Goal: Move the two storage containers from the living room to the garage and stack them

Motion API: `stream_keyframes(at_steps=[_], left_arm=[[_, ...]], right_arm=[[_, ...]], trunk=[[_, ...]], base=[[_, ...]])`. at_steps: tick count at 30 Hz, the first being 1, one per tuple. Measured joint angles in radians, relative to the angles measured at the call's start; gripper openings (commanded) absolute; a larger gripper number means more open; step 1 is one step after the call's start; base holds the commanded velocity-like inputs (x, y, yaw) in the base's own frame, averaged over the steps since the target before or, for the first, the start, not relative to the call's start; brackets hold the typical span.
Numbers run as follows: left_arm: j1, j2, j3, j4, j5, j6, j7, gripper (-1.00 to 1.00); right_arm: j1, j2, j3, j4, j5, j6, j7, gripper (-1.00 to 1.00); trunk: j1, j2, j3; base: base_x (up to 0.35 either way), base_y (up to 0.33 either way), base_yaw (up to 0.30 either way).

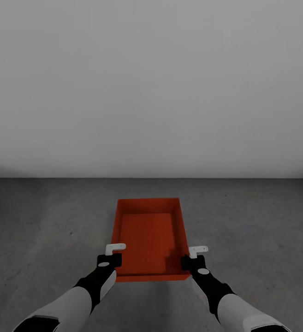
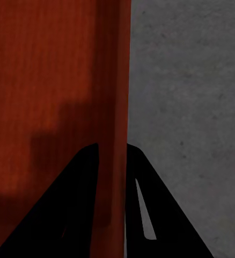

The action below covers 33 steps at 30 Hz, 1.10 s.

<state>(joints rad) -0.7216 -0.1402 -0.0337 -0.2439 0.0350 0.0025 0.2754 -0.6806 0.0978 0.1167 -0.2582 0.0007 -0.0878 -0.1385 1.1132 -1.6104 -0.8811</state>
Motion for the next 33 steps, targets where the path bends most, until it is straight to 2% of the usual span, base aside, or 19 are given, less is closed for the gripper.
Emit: stream_keyframes(at_steps=[5, 9, 33], left_arm=[[0.000, 0.000, 0.000, 0.000, 0.000, 0.001, 0.000, -1.00], [0.000, 0.000, 0.000, -0.002, 0.000, 0.001, 0.000, -1.00], [0.000, 0.000, 0.001, 0.000, 0.000, 0.002, 0.000, -1.00]], right_arm=[[0.000, 0.000, -0.001, 0.000, 0.001, 0.001, 0.000, -1.00], [0.000, 0.000, -0.002, 0.000, 0.002, 0.000, 0.000, -1.00], [0.000, 0.000, -0.001, 0.000, 0.001, 0.003, 0.000, -1.00]], trunk=[[0.019, -0.035, -0.016], [0.019, -0.035, -0.016], [0.111, -0.203, -0.091]], base=[[0.000, 0.000, 0.000], [0.000, 0.000, 0.000], [0.000, 0.000, 0.000]])
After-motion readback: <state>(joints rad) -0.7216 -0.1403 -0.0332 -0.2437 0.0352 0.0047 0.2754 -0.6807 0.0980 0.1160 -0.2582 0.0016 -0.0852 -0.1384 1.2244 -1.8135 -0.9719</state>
